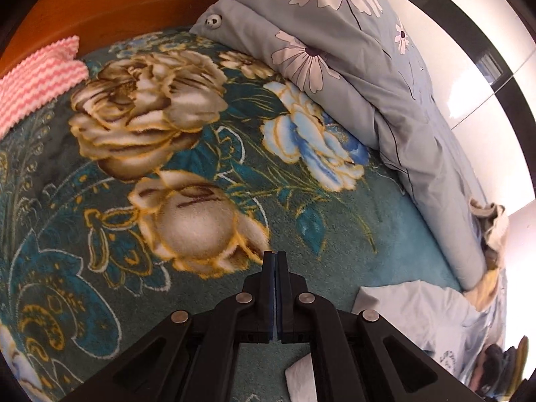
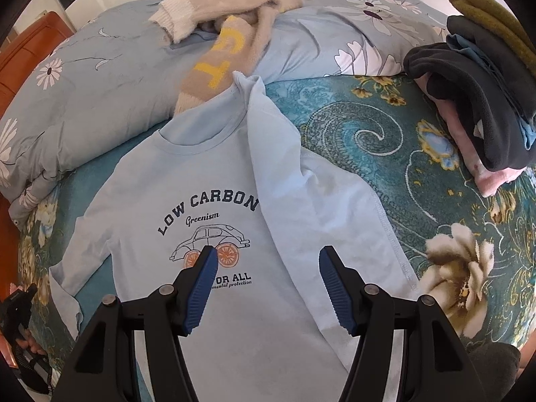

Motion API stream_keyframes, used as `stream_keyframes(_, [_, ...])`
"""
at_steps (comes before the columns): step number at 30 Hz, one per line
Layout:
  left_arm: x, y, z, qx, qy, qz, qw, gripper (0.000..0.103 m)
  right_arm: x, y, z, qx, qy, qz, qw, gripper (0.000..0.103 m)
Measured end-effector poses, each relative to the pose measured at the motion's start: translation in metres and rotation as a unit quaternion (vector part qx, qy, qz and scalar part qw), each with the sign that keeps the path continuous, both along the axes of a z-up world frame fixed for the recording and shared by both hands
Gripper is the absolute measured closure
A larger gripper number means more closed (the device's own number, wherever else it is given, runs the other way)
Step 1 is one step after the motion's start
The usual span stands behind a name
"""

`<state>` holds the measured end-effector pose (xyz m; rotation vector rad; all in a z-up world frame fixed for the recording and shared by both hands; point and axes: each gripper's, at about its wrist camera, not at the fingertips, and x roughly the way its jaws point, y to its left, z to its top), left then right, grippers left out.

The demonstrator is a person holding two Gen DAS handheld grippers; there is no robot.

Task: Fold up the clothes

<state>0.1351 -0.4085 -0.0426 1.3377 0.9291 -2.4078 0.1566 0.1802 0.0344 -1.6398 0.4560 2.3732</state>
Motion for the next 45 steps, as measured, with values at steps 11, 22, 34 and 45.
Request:
stream_keyframes(11, [0.043,0.086,0.011,-0.027,0.001,-0.161,0.9866,0.07,0.003,0.008,-0.006,-0.015,0.003,0.024,1.0,0.039])
stream_keyframes(22, [0.028,0.189,-0.022,-0.103,-0.084,-0.309,0.9417,0.04,0.021,0.011,-0.026,-0.043,-0.007,0.027,0.999,0.033])
stream_keyframes(34, [0.031,0.165,-0.004,-0.101,-0.042,-0.23,0.9669,0.1,0.028,-0.007,-0.052,-0.055,-0.037,0.037,0.997,0.033])
stream_keyframes(45, [0.018,0.018,0.032,-0.128,-0.01,-0.027,0.9913,0.103,0.015,-0.022,-0.042,-0.049,-0.025,0.064,0.996,0.033])
